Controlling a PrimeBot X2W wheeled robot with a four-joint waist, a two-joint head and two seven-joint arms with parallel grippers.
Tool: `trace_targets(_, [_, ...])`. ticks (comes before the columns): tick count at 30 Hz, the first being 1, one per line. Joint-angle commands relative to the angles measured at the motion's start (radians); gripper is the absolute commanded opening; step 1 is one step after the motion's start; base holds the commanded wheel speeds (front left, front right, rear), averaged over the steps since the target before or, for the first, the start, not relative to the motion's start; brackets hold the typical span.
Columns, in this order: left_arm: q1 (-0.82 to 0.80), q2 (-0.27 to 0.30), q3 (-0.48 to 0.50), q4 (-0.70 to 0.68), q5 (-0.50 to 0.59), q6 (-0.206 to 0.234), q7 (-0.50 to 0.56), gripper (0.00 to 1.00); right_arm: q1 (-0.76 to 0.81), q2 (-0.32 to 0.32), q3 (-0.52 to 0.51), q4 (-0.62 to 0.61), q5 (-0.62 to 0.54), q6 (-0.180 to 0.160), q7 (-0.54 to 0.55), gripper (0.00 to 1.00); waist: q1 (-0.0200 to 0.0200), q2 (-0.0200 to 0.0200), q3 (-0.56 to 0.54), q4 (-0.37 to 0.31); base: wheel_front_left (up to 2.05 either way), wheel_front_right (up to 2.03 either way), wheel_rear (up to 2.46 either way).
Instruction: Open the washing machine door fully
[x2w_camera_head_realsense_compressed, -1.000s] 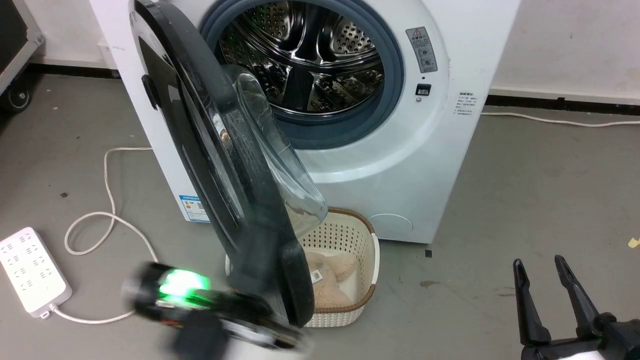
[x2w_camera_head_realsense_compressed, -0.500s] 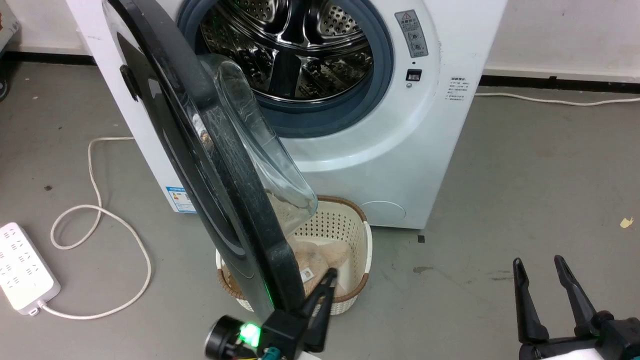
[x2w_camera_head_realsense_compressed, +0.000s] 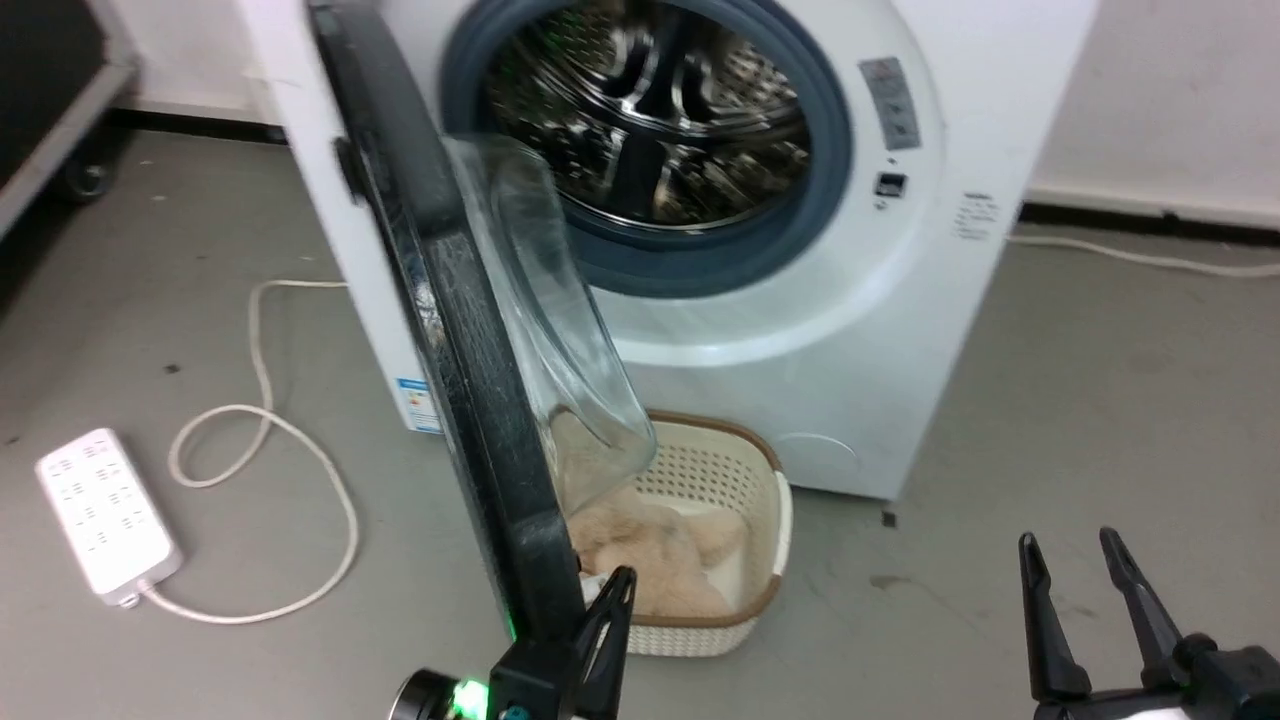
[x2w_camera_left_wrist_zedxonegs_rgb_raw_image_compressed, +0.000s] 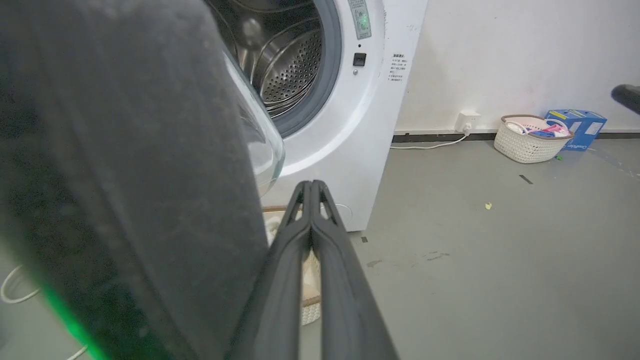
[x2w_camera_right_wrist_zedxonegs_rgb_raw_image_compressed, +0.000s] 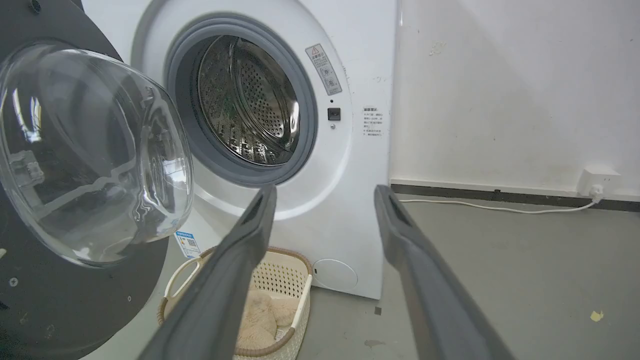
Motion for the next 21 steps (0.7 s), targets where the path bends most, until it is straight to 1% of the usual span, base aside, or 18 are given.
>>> trace_targets(1, [0.024, 0.016, 0.010, -0.002, -0.005, 0.012, -0.002, 0.00, 0.017, 0.004, 0.001, 0.006, 0.009, 0.001, -0.004, 1.00, 0.0000, 0.0000, -0.024, 0.042, 0.00, 0.00, 0.00])
trace_targets(6, [0.056, 0.038, 0.024, -0.037, -0.010, 0.028, 0.004, 0.00, 0.023, 0.004, 0.001, 0.010, 0.019, 0.001, -0.004, 1.00, 0.0000, 0.0000, -0.037, 0.118, 0.00, 0.00, 0.00])
trace_targets(11, [0.071, 0.066, 0.070, -0.074, -0.029, 0.053, 0.016, 0.00, 0.021, 0.004, 0.013, 0.010, 0.019, 0.001, -0.004, 1.00, 0.0000, 0.0000, -0.034, 0.186, 0.00, 0.00, 0.00])
trace_targets(17, [0.078, 0.111, 0.156, -0.111, -0.068, 0.082, 0.039, 0.00, 0.023, 0.004, 0.018, 0.012, 0.016, 0.001, -0.004, 1.00, 0.0000, 0.0000, -0.020, 0.232, 0.00, 0.00, 0.00])
trace_targets(21, [0.073, 0.152, 0.226, -0.124, -0.109, 0.089, 0.066, 0.00, 0.021, 0.004, 0.019, 0.009, 0.009, 0.001, -0.004, 1.00, 0.0000, 0.0000, 0.007, 0.248, 0.00, 0.00, 0.00])
